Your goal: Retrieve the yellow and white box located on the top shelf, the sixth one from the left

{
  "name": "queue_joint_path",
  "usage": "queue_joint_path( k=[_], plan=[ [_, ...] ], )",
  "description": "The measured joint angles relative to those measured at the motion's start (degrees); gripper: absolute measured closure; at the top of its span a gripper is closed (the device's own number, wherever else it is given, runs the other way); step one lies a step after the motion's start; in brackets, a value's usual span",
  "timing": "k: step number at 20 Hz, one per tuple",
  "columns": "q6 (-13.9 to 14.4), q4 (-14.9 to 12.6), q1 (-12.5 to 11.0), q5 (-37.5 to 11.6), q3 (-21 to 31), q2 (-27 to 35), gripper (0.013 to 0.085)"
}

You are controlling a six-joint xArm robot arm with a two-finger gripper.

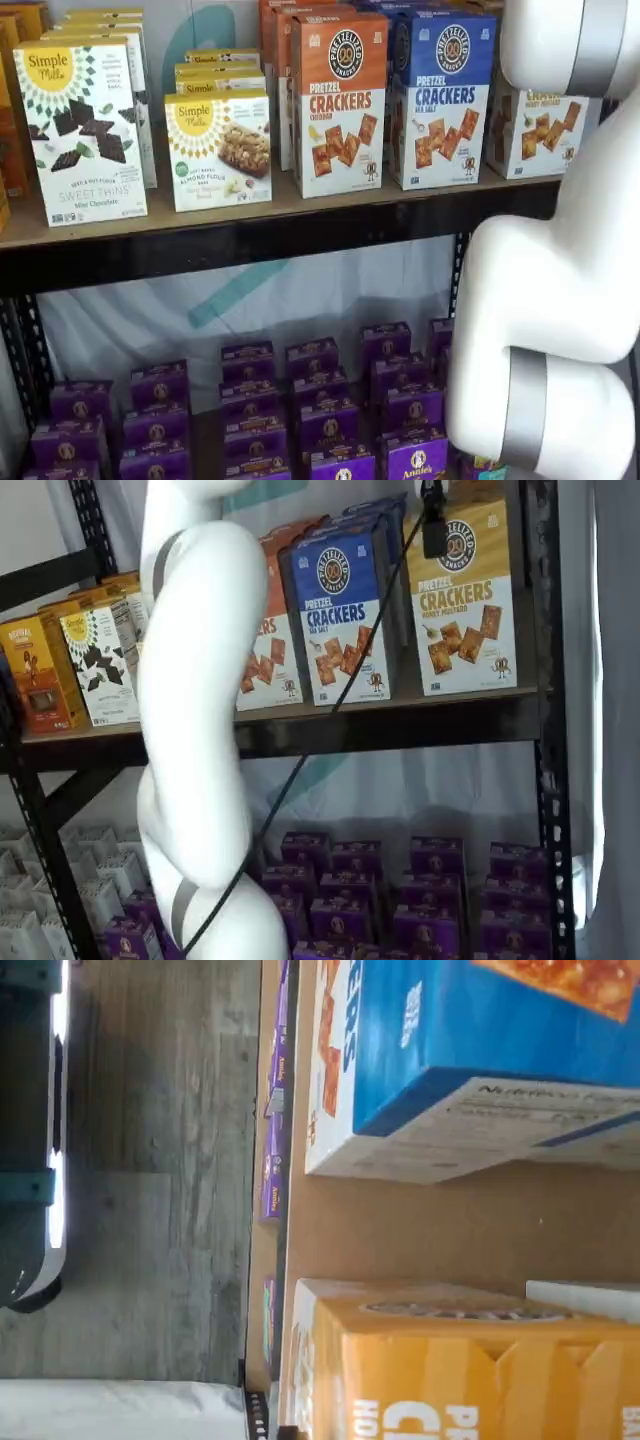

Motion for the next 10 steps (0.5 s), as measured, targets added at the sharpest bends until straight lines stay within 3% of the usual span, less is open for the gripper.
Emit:
queue_joint_path(
  k=[1, 3, 10],
  plan=[
    [0.0, 0.0, 0.0, 0.0, -0.1, 0.0, 0.025],
    [0.1, 0.1, 0.0, 0.2, -0.3, 0.1, 0.033],
    [0.1, 0.8, -0.4, 1.2, -1.5, 0.5, 0.033]
  ],
)
